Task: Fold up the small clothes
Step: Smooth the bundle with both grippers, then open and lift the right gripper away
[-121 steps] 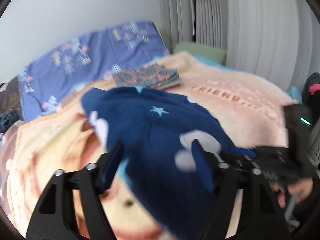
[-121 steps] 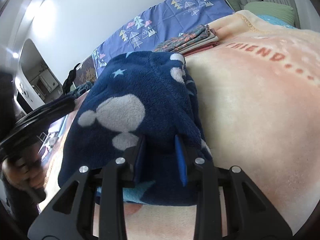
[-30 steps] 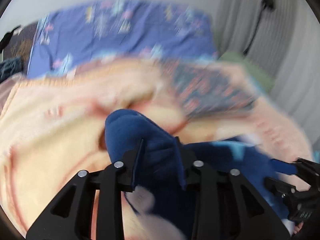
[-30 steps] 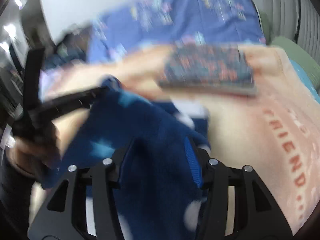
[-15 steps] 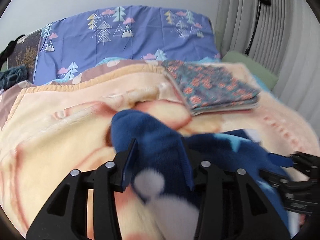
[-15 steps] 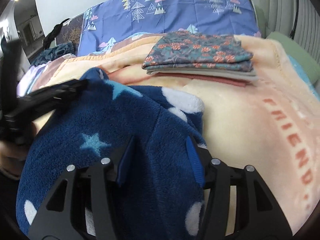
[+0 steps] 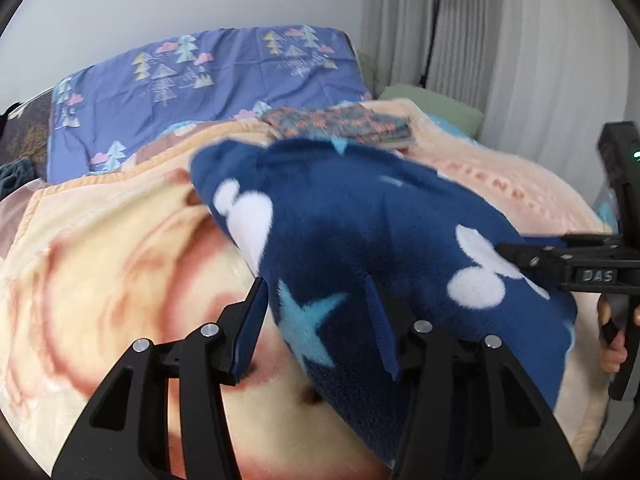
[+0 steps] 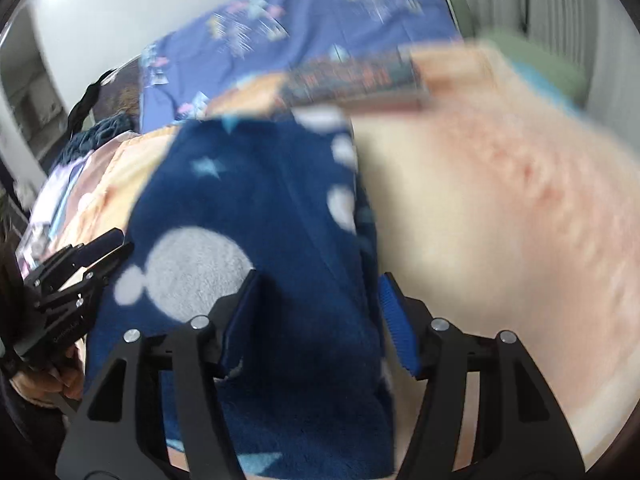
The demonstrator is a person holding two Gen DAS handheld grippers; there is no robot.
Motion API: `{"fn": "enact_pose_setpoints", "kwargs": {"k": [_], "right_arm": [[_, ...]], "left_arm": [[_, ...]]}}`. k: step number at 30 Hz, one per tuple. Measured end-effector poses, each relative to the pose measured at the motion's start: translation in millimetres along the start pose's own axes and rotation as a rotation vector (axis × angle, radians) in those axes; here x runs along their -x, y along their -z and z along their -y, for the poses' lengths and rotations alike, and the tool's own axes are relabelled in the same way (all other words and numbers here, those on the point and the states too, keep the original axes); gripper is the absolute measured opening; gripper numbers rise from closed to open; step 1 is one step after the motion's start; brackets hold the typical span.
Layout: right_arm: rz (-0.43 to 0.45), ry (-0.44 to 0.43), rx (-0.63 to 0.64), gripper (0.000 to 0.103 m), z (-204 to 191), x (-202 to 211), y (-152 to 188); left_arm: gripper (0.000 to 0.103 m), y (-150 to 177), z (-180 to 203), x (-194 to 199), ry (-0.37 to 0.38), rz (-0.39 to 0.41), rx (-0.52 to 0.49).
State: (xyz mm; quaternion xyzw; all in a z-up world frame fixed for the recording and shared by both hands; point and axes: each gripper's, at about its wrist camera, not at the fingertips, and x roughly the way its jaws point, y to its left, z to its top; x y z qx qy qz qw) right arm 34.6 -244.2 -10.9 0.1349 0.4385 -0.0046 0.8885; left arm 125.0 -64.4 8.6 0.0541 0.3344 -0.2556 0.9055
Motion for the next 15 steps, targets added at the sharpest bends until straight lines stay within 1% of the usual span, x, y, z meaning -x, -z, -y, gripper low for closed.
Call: {"fn": "enact_pose_setpoints", "kwargs": {"k": [2, 3, 5, 7, 8, 9, 10, 11, 12, 13, 14, 15], "right_arm": [[-0.007, 0.01, -0.032, 0.08, 7.1, -9.0, -2.4], [-0.021, 0.014, -0.039, 0.083, 10.1, -11.5, -5.8], [-0.055, -0.009, -0.084, 0.083, 14.8, -11.3, -8.8], [-0.048, 0.002, -0.088, 0.081, 12.5, -2.4, -10.5], [-0.012, 0.032, -0.054, 0.072, 5.1, 9.7, -10.5], [0.02, 0.063, -0.026, 0.066, -3.1, 20.8, -10.7], [0.057, 0.1, -0.001, 0.053, -10.6, 33.3, -9.6], [0.111, 0.125, 0.023, 0.041, -19.4, 50.9, -7.3], [0.15, 0.112, 0.041, 0.033, -26.1, 64.3, -5.3], [0.179, 0.084, 0.066, 0.02, -32.7, 74.9, -4.2], [0.202, 0.061, 0.109, 0.018, -42.2, 84.4, -1.8], [0.209, 0.075, 0.149, 0.018, -50.7, 87.7, 1.0]], "left_arm": [[0.053, -0.6, -4.5, -3.6, 0.018, -0.01, 0.049], [0.053, -2.2, -4.2, -3.5, 0.015, -0.014, 0.052], [0.053, -2.3, 0.9, 0.9, -0.012, -0.002, 0.018], [0.051, -1.9, 3.7, 11.2, -0.027, 0.021, 0.01], [0.051, -2.0, 4.5, 19.3, -0.022, 0.026, 0.019], [0.051, -1.8, 5.5, 26.1, -0.01, 0.033, 0.026], [0.051, -2.0, 5.9, 35.2, 0.019, 0.049, 0.032], [0.051, -0.9, 7.2, 47.8, 0.072, 0.075, 0.037], [0.051, 0.0, 10.3, 57.1, 0.11, 0.098, 0.04], [0.051, 0.7, 12.6, 66.6, 0.146, 0.121, 0.041], [0.051, 1.9, 15.2, 75.0, 0.183, 0.141, 0.037], [0.051, 3.2, 19.6, 81.1, 0.219, 0.155, 0.021]]}}
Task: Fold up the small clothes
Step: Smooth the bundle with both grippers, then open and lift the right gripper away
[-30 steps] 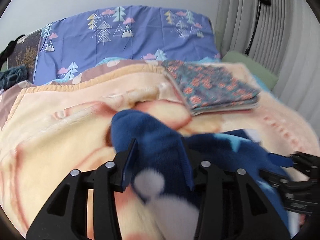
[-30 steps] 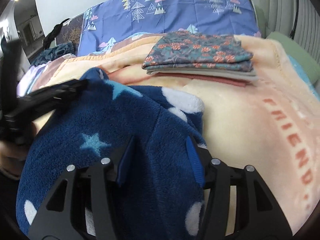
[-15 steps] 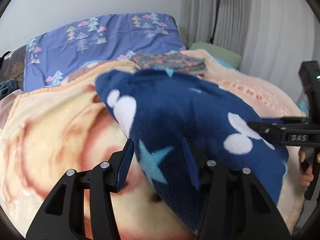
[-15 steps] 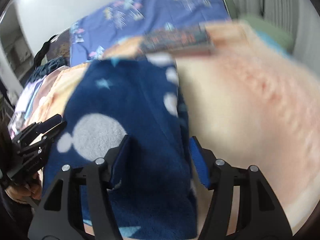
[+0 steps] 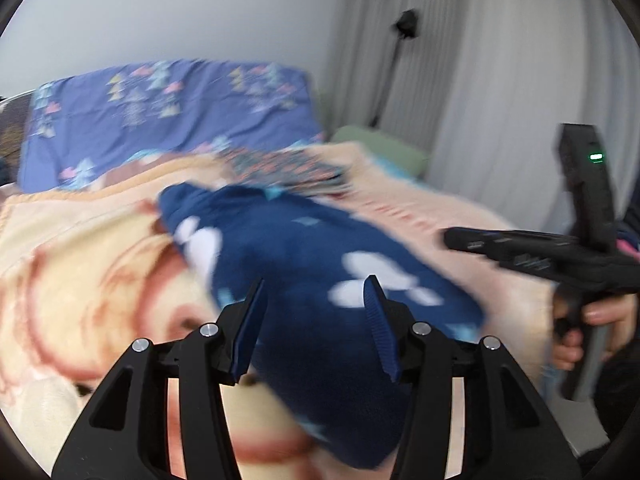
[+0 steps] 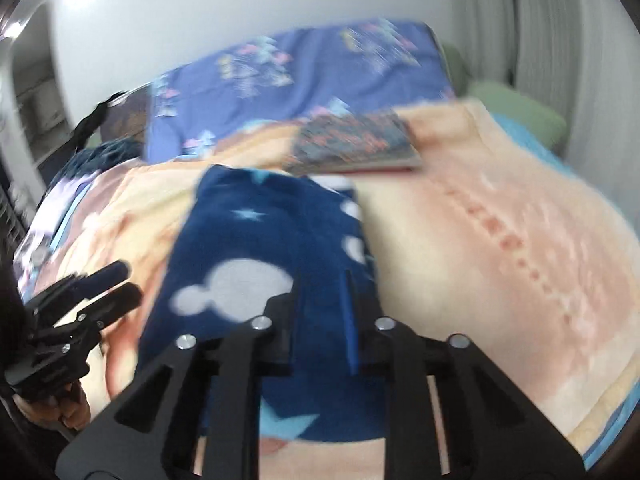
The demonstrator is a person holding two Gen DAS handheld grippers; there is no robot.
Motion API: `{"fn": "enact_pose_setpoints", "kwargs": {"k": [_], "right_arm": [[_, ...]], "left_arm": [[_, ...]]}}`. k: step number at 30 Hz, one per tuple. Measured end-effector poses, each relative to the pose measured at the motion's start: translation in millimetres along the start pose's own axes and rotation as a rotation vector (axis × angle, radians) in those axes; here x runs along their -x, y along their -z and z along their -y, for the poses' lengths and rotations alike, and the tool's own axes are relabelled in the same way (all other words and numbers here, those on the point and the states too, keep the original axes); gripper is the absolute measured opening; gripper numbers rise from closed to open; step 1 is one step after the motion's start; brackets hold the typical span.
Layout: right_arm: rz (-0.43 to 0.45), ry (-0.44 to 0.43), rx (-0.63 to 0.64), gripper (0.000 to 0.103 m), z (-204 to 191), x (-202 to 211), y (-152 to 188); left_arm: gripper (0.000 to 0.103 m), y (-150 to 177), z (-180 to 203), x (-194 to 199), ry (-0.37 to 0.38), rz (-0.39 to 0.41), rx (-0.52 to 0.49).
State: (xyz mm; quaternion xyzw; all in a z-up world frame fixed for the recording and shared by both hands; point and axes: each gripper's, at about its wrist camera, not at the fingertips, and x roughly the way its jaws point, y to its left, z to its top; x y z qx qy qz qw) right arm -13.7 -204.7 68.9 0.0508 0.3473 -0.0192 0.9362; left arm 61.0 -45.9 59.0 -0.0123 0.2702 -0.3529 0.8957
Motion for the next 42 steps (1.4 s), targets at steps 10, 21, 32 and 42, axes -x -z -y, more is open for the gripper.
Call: {"fn": "enact_pose_setpoints", "kwargs": {"k": [10, 21, 32, 42], "right_arm": [[-0.208, 0.112, -0.059, 0.025, 9.6, -68.0, 35.2], [-0.181, 0.099, -0.052, 0.028, 16.1, -43.0, 41.8], [-0.161, 0.008, -0.154, 0.029, 35.8, -48.4, 55.4], [-0.089, -0.058, -0.373, 0.059, 79.5, 7.9, 69.3]], "left_arm": [[0.037, 38.1, 41.7, -50.4, -0.089, -0.11, -0.201], [0.038, 23.8, 25.5, -18.9, 0.042, -0.031, -0.083], [0.03, 47.5, 37.4, -48.9, 0.03, -0.118, -0.209], [0.04, 5.7, 23.0, -2.6, 0.087, -0.013, -0.084]]}}
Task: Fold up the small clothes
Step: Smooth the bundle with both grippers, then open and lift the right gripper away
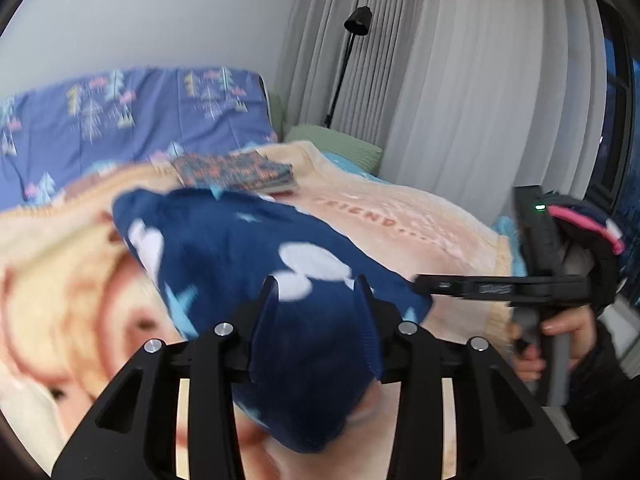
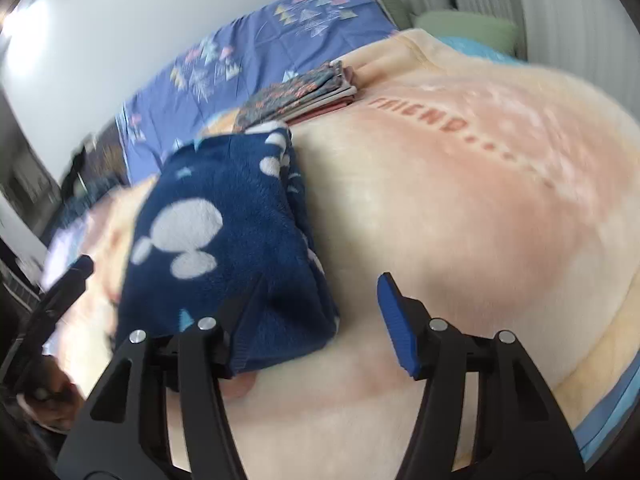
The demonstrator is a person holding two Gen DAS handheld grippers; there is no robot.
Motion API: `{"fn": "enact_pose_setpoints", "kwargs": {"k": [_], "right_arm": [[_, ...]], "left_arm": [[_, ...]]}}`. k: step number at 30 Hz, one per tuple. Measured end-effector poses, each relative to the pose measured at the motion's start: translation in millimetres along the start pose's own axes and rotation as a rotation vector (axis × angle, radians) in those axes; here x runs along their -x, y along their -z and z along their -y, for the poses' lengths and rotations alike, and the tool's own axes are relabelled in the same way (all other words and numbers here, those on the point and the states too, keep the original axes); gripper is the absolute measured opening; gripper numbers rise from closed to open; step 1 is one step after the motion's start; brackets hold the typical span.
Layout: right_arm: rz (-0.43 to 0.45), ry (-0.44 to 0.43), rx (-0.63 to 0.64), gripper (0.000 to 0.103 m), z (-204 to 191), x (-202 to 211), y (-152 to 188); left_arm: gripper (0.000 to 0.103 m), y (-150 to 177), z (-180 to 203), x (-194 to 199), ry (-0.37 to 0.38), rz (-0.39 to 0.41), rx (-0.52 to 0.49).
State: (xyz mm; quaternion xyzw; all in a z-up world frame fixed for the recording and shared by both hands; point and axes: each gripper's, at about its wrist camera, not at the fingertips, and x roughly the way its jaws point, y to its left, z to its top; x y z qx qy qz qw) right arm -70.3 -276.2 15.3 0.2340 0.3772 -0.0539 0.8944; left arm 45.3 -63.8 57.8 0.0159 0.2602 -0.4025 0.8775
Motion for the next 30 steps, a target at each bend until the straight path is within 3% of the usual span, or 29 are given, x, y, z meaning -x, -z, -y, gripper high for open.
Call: {"fn": "enact_pose_setpoints", "kwargs": {"k": [3, 5, 8, 11, 20, 26, 30], "right_arm": [[-0.043, -0.092, -0.076, 0.062, 10.5, 3.7, 8.3], [-0.084, -0.151, -0.128, 0.073, 16.2, 1.3, 17.0], [-0.168, -0.275, -0.254, 0.085, 23.0, -9.7, 32.4], [-0.289, -0.366, -0.354, 0.085, 22.2, -36.5, 42.2], [-0.202, -0.286, -0.428, 0.098, 2.9, -67.0, 29.2], [-0.175, -0.255, -0.484, 0.098, -0.6, -81.5, 20.6], [-0.16, -0.237, -0.478, 0.096, -1.0, -68.9, 25.2]], "left_arm": [[0.04, 5.4, -6.1, -24.4, -0.035, -0.077, 0.025], [0.041, 16.0, -9.4, -47.6, -0.056, -0.139, 0.025], [0.043, 24.7, -1.6, -51.3, -0.089, -0.105, -0.039], [0.044, 21.5, -1.7, -51.8, -0.091, -0.121, -0.028], [0.045, 27.6, -1.1, -46.2, -0.083, -0.11, -0.015], [0.053, 30.9, 3.5, -48.1, -0.08, -0.101, -0.046], [0.058, 33.9, 10.3, -48.9, -0.1, -0.102, -0.083]]}}
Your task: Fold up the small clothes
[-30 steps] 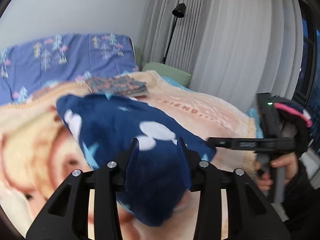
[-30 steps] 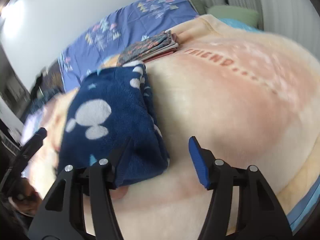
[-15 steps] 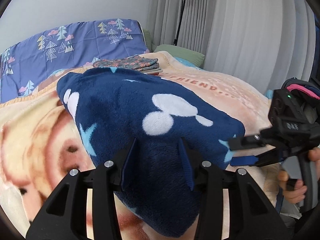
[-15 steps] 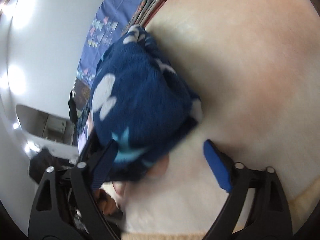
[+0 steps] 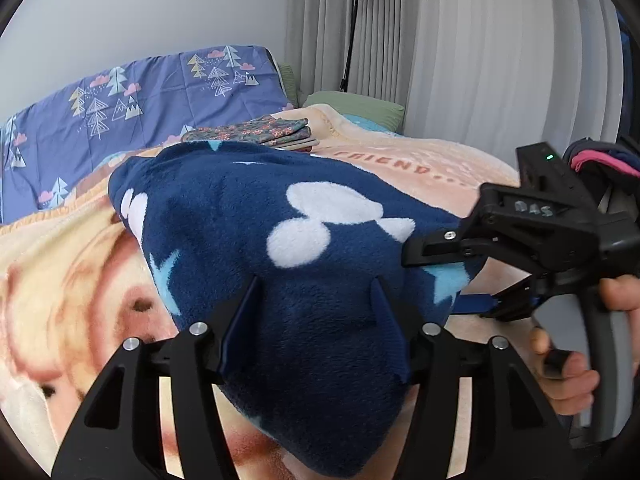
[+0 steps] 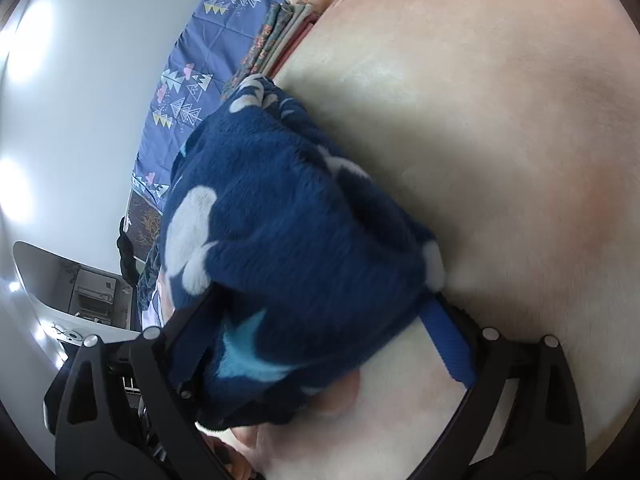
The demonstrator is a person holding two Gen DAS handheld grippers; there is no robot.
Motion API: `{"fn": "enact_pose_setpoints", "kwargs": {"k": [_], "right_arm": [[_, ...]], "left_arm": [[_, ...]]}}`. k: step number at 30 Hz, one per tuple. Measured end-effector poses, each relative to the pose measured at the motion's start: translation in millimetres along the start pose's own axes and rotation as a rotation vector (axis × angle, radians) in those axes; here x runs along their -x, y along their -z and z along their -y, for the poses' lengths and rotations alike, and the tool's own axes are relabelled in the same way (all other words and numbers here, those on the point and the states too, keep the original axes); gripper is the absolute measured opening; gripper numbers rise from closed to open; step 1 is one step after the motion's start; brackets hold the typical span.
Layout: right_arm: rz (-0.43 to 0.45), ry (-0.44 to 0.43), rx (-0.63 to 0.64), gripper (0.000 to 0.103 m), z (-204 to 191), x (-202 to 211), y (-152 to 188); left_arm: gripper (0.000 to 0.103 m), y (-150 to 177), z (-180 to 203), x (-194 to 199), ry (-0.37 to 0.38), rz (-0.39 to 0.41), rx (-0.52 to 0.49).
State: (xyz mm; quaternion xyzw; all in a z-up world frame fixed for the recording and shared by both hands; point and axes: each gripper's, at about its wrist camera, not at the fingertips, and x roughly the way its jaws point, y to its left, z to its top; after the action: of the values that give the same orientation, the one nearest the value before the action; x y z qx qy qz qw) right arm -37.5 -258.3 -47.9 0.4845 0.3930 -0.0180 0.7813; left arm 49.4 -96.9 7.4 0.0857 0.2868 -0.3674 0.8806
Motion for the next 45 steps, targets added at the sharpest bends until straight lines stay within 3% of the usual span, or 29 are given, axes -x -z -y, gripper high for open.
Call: {"fn": "enact_pose_setpoints", "kwargs": {"k": [4, 7, 10, 13, 19, 21, 22, 23, 25, 30, 32, 36, 38, 40, 43, 45], "right_arm": [[-0.039, -0.106, -0.043, 0.096, 10.7, 7.2, 2.8], [-0.015, -0.138, -0.082, 0.096, 18.9, 8.8, -0.9], [0.011, -0.113, -0.085, 0.101, 16.6, -1.4, -4.8], [0.04, -0.058, -0.074, 0.101, 8.3, -9.9, -4.0], [0.051, -0.032, -0.085, 0.1, 7.7, -11.8, -3.8], [0.042, -0.028, -0.045, 0.078, 3.7, -8.5, -7.5], [0.047, -0.052, 0.015, 0.06, -1.5, -1.5, -12.1], [0.057, -0.046, 0.054, 0.051, -6.2, 2.9, -14.9], [0.056, -0.033, 0.113, 0.047, -12.8, 7.0, -18.7], [0.027, -0.055, 0.082, 0.048, -3.1, 0.1, -21.4], [0.019, -0.059, 0.086, 0.059, -1.7, 0.6, -20.0], [-0.026, -0.073, 0.037, 0.075, 9.3, -0.8, -17.1], [-0.034, -0.082, 0.017, 0.082, 10.7, 2.9, -13.1], [-0.027, -0.094, -0.008, 0.089, 8.6, 3.8, -8.5], [-0.019, -0.084, 0.003, 0.09, 2.1, -3.5, -8.0], [0.008, -0.066, 0.014, 0.081, 2.6, -8.7, -12.9]], "left_arm": [[0.058, -1.5, -0.3, -1.3, 0.009, 0.003, 0.006], [0.059, -1.6, -0.2, -2.0, 0.009, 0.003, 0.005], [0.06, -1.7, 1.8, -3.6, 0.005, 0.003, -0.001], [0.06, -1.9, 1.1, -4.2, 0.004, 0.003, 0.002], [0.061, -1.7, 1.5, -4.5, 0.005, 0.004, 0.002], [0.061, -1.1, 1.8, -4.8, 0.006, 0.004, 0.001], [0.061, -0.9, 2.5, -4.9, 0.01, 0.005, 0.0], [0.061, -0.5, 2.3, -4.9, 0.013, 0.005, -0.001], [0.061, -0.8, 3.7, -5.6, 0.015, 0.006, -0.004], [0.061, 0.0, 3.0, -3.6, 0.033, 0.006, -0.01], [0.061, -1.0, -2.1, 0.2, 0.05, 0.007, 0.02], [0.061, -7.5, -36.9, 16.7, 0.151, 0.022, 0.22], [0.062, -8.1, -51.7, 20.7, 0.106, 0.032, 0.277], [0.062, -4.7, -56.3, 10.2, 0.069, -0.015, 0.27], [0.063, 1.0, -47.3, 0.0, 0.07, -0.024, 0.239], [0.063, -0.9, -46.1, 1.0, 0.066, -0.037, 0.228]]}}
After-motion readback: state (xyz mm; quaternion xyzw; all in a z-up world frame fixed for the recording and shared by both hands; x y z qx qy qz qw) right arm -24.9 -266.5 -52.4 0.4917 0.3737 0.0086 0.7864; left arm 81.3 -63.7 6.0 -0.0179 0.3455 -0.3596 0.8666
